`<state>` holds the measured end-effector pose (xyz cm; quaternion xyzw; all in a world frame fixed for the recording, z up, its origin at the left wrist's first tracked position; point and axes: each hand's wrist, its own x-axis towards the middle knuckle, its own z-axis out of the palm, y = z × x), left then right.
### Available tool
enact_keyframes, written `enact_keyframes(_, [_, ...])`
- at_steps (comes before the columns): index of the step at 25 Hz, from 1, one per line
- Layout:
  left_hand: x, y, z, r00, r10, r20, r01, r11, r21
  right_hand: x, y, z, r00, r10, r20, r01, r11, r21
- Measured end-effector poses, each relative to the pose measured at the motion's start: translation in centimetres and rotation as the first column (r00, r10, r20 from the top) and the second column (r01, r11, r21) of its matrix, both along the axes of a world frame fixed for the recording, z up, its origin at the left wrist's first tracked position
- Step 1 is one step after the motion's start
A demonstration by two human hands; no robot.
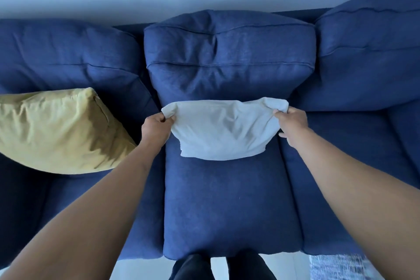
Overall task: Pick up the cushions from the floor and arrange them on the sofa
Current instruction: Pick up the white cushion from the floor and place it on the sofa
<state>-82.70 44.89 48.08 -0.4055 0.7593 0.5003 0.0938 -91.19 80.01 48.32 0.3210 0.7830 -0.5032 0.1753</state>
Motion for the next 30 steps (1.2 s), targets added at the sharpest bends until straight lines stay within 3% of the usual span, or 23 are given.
enact_keyframes(6, [-5.7,0.5,-0.6,0.997,0.068,-0.031,-0.07,0.995,-0.075,-5.6,-0.1,-0.6,0.998,0.056,0.035,-0.058,0.996,0.061])
enact_keyframes(10, [-6.9,0.8,-0.1,0.994,0.106,0.026,-0.102,0.986,-0.136,-7.1,-0.2,-0.4,0.982,0.161,0.102,-0.172,0.979,0.11])
enact_keyframes(17, [-2.2,4.0,0.6,0.991,0.071,0.114,-0.052,0.985,-0.166,-1.5,1.3,0.7,0.982,0.188,0.036,-0.191,0.973,0.129])
enact_keyframes(20, [1.6,6.1,1.0,0.978,-0.023,0.205,0.052,0.989,-0.137,2.6,2.3,2.0,0.976,0.21,0.051,-0.216,0.963,0.163])
enact_keyframes(24, [5.5,8.9,2.2,0.96,-0.229,0.162,0.247,0.963,-0.102,8.2,3.4,3.9,0.979,0.201,0.036,-0.204,0.954,0.221])
enact_keyframes(28, [6.6,12.4,4.4,0.871,-0.486,0.07,0.491,0.854,-0.171,13.6,4.1,6.6,0.981,0.194,-0.024,-0.177,0.93,0.321])
enact_keyframes(30, [7.0,14.7,5.9,0.785,-0.619,0.02,0.608,0.764,-0.216,16.5,4.8,7.3,0.979,0.193,-0.069,-0.151,0.907,0.392])
